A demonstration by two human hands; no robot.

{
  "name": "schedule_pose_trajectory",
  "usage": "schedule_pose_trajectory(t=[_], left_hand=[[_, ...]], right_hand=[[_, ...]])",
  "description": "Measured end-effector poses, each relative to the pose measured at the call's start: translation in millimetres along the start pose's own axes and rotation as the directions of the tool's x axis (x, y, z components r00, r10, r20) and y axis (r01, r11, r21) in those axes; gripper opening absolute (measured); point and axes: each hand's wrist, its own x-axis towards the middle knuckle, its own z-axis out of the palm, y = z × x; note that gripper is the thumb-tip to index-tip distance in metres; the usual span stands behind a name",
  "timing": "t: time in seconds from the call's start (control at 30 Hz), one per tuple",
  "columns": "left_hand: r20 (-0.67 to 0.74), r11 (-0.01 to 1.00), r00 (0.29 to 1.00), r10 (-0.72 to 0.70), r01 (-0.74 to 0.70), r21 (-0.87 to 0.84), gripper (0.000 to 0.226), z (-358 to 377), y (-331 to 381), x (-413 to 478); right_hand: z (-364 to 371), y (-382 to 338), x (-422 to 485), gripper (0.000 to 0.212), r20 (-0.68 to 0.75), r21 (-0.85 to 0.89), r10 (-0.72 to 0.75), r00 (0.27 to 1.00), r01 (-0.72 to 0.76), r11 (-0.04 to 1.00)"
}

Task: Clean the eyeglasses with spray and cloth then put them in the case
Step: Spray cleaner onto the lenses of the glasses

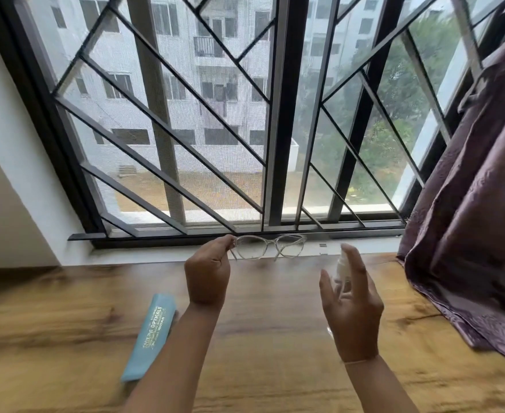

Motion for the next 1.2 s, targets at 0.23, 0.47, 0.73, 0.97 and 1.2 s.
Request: schedule_pose_trajectory(t=[0.23, 0.47, 0.73, 0.97, 1.2], left_hand=[[-0.020, 1.000, 1.000, -0.005, 0.005, 0.005, 0.021, -1, 2, 2], [-0.033, 0.999, 0.998, -0.044, 0.043, -0.032, 0.020, -1, 1, 2], [-0.052, 0.997, 0.996, -0.067, 0.065, -0.041, 0.021, -1, 1, 2], [-0.081, 0.994, 0.992, -0.094, 0.089, -0.066, 0.017, -1, -3, 2], [-0.117, 0.965, 0.969, -0.219, 0.198, -0.170, 0.018, 0, -1, 1]], right_hand=[[0, -2, -6, 0.047, -0.019, 0.081, 0.013, 1.000, -0.011, 0.997], [0, 29, -16, 0.068, 0.112, 0.120, 0.250, 0.962, -0.263, 0.957], [1, 77, -41, 0.061, 0.248, -0.015, 0.397, 0.884, -0.406, 0.914], [4, 90, -56, 0.066, 0.273, -0.053, 0.416, 0.867, -0.419, 0.907], [6, 90, -60, 0.074, 0.241, -0.062, 0.429, 0.870, -0.428, 0.902]])
